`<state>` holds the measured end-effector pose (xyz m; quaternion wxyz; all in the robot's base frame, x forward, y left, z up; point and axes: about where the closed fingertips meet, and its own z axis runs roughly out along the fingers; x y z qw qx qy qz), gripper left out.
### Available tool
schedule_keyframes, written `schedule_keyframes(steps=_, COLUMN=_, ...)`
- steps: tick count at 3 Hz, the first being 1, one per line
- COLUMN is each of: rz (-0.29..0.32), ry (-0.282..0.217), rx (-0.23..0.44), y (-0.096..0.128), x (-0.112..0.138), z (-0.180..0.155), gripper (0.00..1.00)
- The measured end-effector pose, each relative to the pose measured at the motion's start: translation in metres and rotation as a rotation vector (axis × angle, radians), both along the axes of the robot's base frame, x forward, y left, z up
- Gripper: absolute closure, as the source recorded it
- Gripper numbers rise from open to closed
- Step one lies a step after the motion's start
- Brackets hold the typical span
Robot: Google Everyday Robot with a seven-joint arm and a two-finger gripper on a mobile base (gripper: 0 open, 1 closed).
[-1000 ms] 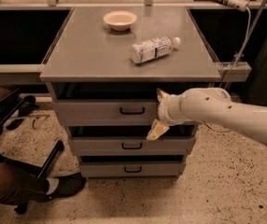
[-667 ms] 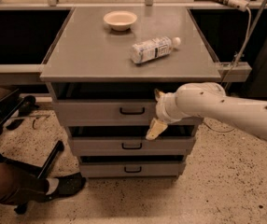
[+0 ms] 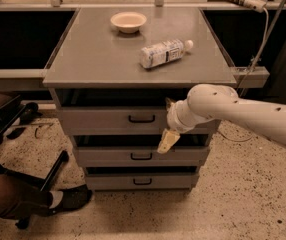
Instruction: Open top drawer
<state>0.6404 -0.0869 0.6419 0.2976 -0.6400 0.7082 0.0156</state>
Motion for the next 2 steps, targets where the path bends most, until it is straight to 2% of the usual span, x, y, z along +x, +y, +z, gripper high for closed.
schedule_keyframes(steps=1, rz=0.030, ry=0.056, rx=-0.001, y=-0.0030, x=-0.0224, z=0.0014, gripper=0.00)
schedule_keyframes(steps=2, rz=0.030, ry=0.056, rx=-0.001, y=-0.0030, x=-0.0225, z=0.0048, gripper=0.00)
